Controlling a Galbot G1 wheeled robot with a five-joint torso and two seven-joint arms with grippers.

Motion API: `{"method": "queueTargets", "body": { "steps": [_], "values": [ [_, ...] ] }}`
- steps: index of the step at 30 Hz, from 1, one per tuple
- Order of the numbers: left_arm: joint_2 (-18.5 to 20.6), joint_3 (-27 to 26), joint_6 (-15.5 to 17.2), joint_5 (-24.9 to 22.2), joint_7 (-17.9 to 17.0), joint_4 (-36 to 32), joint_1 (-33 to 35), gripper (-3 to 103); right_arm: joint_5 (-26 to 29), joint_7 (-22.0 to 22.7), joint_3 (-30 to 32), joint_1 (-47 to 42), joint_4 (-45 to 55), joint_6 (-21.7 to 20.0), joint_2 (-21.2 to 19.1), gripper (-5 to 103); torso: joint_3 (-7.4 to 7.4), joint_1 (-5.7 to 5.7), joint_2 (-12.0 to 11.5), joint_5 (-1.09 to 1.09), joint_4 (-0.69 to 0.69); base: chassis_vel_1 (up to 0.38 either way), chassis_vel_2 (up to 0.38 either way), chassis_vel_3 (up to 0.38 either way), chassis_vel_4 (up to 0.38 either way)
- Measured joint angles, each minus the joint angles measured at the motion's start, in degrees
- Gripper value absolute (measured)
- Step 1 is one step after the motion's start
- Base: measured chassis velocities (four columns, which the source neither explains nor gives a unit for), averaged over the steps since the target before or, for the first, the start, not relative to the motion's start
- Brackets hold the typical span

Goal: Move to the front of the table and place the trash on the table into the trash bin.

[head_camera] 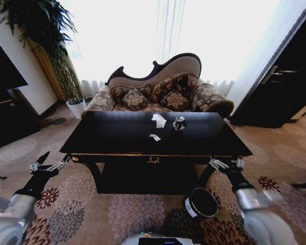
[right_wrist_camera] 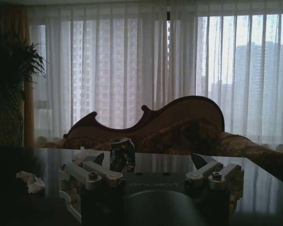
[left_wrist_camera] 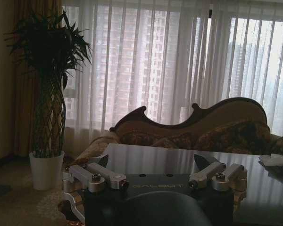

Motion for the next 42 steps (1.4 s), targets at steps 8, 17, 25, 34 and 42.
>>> {"method": "queueTargets", "body": {
  "steps": [8, 17, 25, 34, 42],
  "values": [
    [0.0, 0.0, 0.0, 0.0, 0.0, 0.0, 0.0, 100, 2.9, 2.9, -5.8, 8.1, -3.4, -4.6, -6.9, 100, 0.0, 0.0, 0.0, 0.0, -0.01, 0.0, 0.0, 0.0, 0.0],
    [0.0, 0.0, 0.0, 0.0, 0.0, 0.0, 0.0, 100, 9.8, 5.1, -17.7, 21.3, -12.7, -7.5, -14.8, 100, 0.0, 0.0, 0.0, 0.0, -0.01, 0.0, 0.0, 0.0, 0.0],
    [0.0, 0.0, 0.0, 0.0, 0.0, 0.0, 0.0, 100, 11.8, 5.9, -28.8, 35.9, -20.2, -8.4, -18.6, 100, 0.0, 0.0, 0.0, -0.01, 0.0, 0.0, 0.0, 0.0, 0.0],
    [0.0, 0.0, 0.0, 0.0, 0.0, 0.0, 0.0, 100, 13.6, 6.0, -36.2, 43.7, -25.5, -8.4, -18.6, 100, 0.0, 0.0, 0.0, 0.0, 0.0, 0.0, 0.0, 0.0, 0.0],
    [0.0, 0.0, 0.0, 0.0, 0.0, 0.0, 0.0, 100, 13.8, 5.8, -41.6, 49.5, -28.7, -8.3, -18.1, 100, -0.01, -0.01, 0.0, -0.01, -0.01, 0.0, 0.0, 0.0, 0.0]
  ]
}}
